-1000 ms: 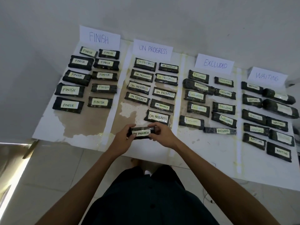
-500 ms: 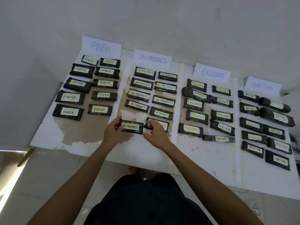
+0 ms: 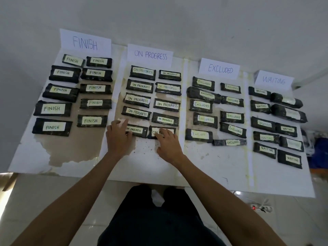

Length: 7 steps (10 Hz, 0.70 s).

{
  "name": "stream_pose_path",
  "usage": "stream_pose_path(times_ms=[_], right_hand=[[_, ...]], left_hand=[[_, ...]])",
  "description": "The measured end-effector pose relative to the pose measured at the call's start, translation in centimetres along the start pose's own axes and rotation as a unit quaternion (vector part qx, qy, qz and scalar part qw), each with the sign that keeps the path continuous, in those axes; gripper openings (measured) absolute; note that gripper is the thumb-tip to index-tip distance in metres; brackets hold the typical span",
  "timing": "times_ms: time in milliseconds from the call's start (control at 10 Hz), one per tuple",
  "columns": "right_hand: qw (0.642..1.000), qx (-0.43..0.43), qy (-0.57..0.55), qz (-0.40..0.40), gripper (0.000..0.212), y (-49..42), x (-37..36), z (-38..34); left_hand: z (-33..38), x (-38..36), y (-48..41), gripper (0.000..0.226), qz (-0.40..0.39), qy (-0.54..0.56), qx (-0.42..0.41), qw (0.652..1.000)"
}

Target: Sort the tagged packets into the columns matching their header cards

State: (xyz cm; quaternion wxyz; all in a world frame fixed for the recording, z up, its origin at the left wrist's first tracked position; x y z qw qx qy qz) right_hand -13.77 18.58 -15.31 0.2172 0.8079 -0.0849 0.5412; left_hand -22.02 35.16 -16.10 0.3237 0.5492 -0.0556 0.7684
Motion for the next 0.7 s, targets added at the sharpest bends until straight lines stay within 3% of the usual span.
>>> stream_pose_path(times_ms=[100,300,500,600,700], right_hand=[[1.0,0.001,-0.001,-0.001,0.053,-0.1,-0.1,-0.1],[1.0,-0.004,-0.012,0.016,0.047,-0.2,0.1,0.3],[0.998,0.021,-0.046,0.023,0.053,0.3,0.6,0.9],[0.995,0.035,-0.05,0.082,0.057,1.6,2.5,1.8],[0.997,0.005,-0.046,0.069,0.068,3.7,4.0,3.2]], left_hand=[[2.0,-0.5,1.7,0.041,0.022,-0.074,-0.138,0.987],[2.1,-0.9,2.0,0.039,0.011,-0.101,-0.141,0.985],[2.4,-0.6,1.9,0.036,-0.014,-0.062,-0.136,0.989],[3.6,-0.3,2.4,0.046,-0.024,-0.046,-0.158,0.986],[5.8,0.4,4.0,0.052,-0.033,-0.043,-0.171,0.984]])
Point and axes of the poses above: each hand's wrist, its own y-axis away from the middle knuckle, its own x-axis out of the back of the hand, z = x × y, the point moved 9 cm from there along -y, towards the middle knuckle, and after that the axes turned 14 degrees about x, right-handed, at the moved point
